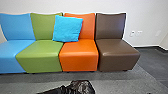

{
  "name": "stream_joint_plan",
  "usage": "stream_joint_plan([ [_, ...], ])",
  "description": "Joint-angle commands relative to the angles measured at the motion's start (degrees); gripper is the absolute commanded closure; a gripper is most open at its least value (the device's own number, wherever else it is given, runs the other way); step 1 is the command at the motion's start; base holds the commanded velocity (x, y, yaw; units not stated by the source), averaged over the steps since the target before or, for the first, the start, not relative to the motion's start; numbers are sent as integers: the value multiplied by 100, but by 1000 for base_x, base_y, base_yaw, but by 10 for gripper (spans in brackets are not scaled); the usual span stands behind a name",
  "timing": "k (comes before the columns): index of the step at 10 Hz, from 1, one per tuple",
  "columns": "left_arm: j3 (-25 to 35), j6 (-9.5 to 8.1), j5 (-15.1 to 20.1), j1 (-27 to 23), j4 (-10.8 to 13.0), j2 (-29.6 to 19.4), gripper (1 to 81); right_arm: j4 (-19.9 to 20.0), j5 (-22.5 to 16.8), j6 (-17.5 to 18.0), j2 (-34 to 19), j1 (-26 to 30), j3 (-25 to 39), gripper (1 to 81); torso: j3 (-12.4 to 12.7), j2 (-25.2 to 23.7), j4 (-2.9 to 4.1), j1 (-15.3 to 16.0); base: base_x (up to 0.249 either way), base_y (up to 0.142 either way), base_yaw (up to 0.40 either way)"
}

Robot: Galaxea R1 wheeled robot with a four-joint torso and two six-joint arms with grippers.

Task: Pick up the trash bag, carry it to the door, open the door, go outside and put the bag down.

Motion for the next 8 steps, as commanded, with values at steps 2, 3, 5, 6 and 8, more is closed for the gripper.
stream_joint_plan([
  [2, 28, -10, 396, -881, -143, 49, 10, 80, -202, 18, -281, 533, 183, 10, 2, -316, 0, 491, 0, 0, 0],
  [3, -16, -10, 396, -881, -143, 49, 10, 80, -202, 18, -273, 533, 174, 10, 0, -103, 0, 258, 0, 0, 0],
  [5, -60, -10, 396, -828, -161, -57, 10, 80, -202, 18, -255, 533, 183, 10, -4, -171, 0, 415, 0, 0, 0],
  [6, -60, -10, 388, -836, -152, -91, 10, 80, -202, 18, -246, 533, 183, 10, -218, -197, 0, 448, 0, 0, 0],
  [8, -60, -1, 335, -933, -143, -162, 10, 72, -202, 18, -229, 533, 209, 10, -513, -199, 0, 454, 0, 0, 0],
])
